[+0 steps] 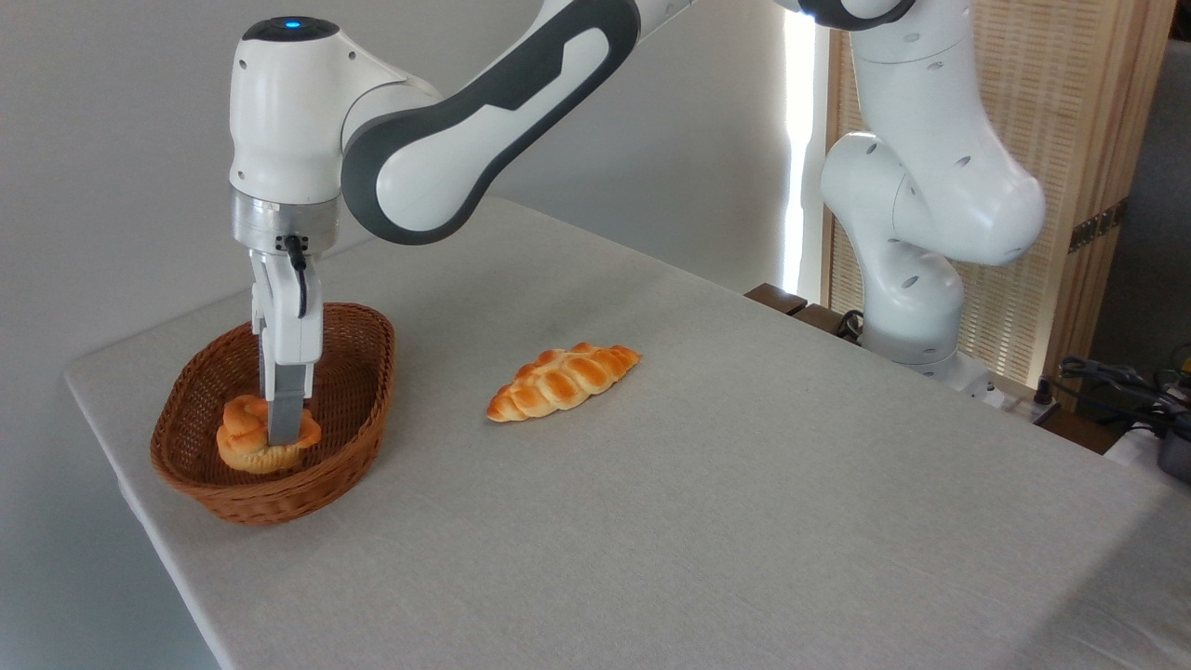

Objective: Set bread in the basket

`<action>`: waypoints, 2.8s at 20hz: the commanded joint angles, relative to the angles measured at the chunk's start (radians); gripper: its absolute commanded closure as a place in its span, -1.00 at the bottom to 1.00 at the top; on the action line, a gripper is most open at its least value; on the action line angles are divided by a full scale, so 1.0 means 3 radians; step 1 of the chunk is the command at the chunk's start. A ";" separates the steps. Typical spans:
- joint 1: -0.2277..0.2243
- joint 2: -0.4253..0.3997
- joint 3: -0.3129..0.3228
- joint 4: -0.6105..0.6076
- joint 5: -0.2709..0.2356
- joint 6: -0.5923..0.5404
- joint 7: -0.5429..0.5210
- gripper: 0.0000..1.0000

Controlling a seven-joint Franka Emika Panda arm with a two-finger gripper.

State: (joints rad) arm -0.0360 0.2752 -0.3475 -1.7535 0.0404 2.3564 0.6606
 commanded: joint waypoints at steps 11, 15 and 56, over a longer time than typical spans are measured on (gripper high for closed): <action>0.0007 0.0014 -0.0002 0.0067 -0.0017 0.0015 -0.0075 -1.00; 0.0048 -0.0109 0.0018 0.0108 -0.0022 -0.0158 -0.0351 -1.00; -0.0013 -0.0907 0.1194 0.0686 -0.0340 -0.2649 0.0237 -1.00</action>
State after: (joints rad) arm -0.0241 0.0133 -0.0061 -1.5496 -0.0736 1.5818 0.7051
